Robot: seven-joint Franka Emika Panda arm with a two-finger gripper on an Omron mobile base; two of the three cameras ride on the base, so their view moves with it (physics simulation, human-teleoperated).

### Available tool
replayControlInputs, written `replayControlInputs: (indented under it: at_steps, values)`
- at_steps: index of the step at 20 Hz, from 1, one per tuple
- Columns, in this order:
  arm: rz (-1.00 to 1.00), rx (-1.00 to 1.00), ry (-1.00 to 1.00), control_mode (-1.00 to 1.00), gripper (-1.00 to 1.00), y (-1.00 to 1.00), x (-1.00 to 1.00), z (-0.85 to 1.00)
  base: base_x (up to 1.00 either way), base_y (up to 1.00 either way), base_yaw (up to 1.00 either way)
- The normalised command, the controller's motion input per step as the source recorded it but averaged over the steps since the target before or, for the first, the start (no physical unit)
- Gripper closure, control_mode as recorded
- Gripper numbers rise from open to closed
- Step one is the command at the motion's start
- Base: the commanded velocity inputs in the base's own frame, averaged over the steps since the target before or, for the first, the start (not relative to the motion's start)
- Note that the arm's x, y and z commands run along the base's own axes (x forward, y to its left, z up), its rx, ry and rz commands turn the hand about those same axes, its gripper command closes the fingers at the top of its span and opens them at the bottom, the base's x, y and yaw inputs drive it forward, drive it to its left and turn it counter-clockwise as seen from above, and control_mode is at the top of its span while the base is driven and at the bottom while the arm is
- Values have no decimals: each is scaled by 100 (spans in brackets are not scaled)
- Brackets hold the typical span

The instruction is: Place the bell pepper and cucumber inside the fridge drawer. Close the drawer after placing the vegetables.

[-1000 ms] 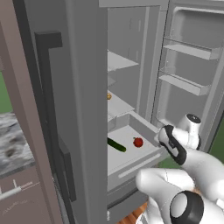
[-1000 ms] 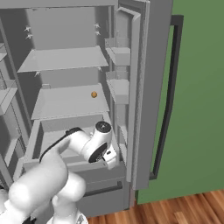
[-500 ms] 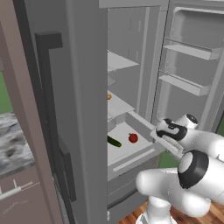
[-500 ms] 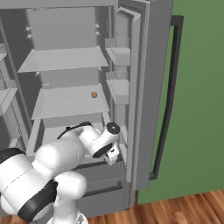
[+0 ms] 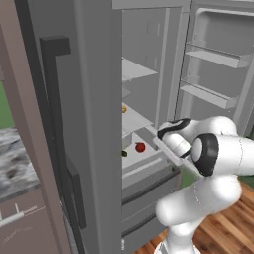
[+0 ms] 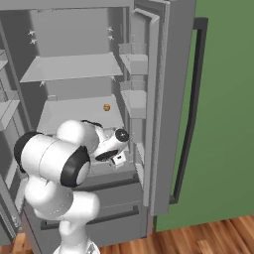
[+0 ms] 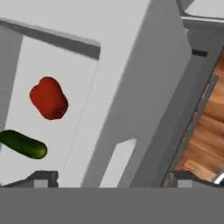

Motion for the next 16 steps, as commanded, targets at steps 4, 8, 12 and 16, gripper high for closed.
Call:
replayControlInputs:
  at_steps: [4,8,12,16]
  values:
    - [-6,0,-9,-100,-100,58,43,33,0,0,0]
    - [0,0,-14,-100,-100,-9,-93,64,0,0,0]
    - [-4,0,-8,-100,-100,0,-81,86,0,0,0]
    - [-10,0,0,-100,-100,4,-24,100,0,0,0]
